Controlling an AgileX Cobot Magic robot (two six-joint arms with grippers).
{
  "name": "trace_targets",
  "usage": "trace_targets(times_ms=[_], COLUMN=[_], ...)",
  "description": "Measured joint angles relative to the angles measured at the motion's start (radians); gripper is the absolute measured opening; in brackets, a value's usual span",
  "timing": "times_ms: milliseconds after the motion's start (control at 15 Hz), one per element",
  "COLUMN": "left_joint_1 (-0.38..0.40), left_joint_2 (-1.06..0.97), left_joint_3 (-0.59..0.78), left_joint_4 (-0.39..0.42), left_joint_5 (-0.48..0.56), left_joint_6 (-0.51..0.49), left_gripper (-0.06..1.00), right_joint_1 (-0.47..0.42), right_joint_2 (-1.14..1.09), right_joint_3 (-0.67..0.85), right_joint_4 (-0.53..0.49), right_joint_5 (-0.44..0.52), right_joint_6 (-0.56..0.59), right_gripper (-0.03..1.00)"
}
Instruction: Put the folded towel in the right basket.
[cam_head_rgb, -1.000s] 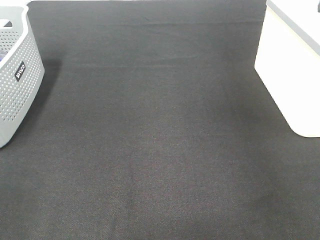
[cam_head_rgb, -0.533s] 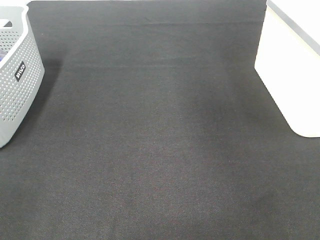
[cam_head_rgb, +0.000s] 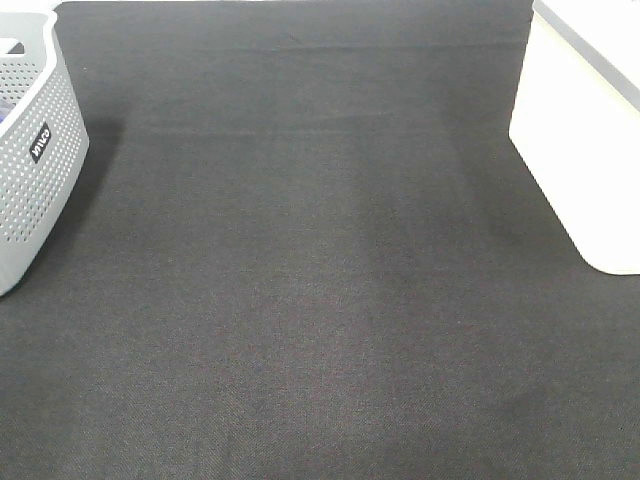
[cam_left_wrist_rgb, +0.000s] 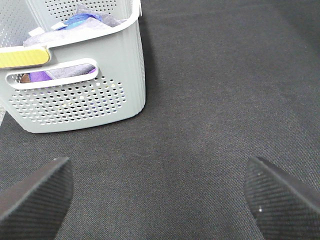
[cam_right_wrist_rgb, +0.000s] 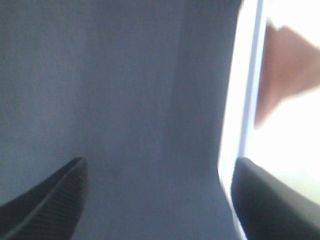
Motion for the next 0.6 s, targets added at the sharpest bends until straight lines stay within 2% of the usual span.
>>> trace_targets(times_ms=[67,200,267,600], left_joint_1=[0.000,0.000,0.000,0.000], left_joint_2=[0.000,0.000,0.000,0.000], left_joint_3=[0.000,0.000,0.000,0.000], left_joint_4=[0.000,0.000,0.000,0.000], left_joint_5=[0.000,0.000,0.000,0.000], left_joint_6=[0.000,0.000,0.000,0.000], left_gripper=[0.88,0.88,0.88,0.88], right_joint_1=[0.000,0.000,0.000,0.000], right_joint_2=[-0.092,-0.180,-0.269,-0.630], right_joint_3=[0.144,0.304,0.453,0.951], right_joint_4=[-0.029,-0.049,-0.055,-0.057], right_joint_5=[-0.001,-0.001,-0.002,-0.024], right_joint_6=[0.000,0.000,0.000,0.006], right_gripper=[0.74,0.74,0.74,0.74])
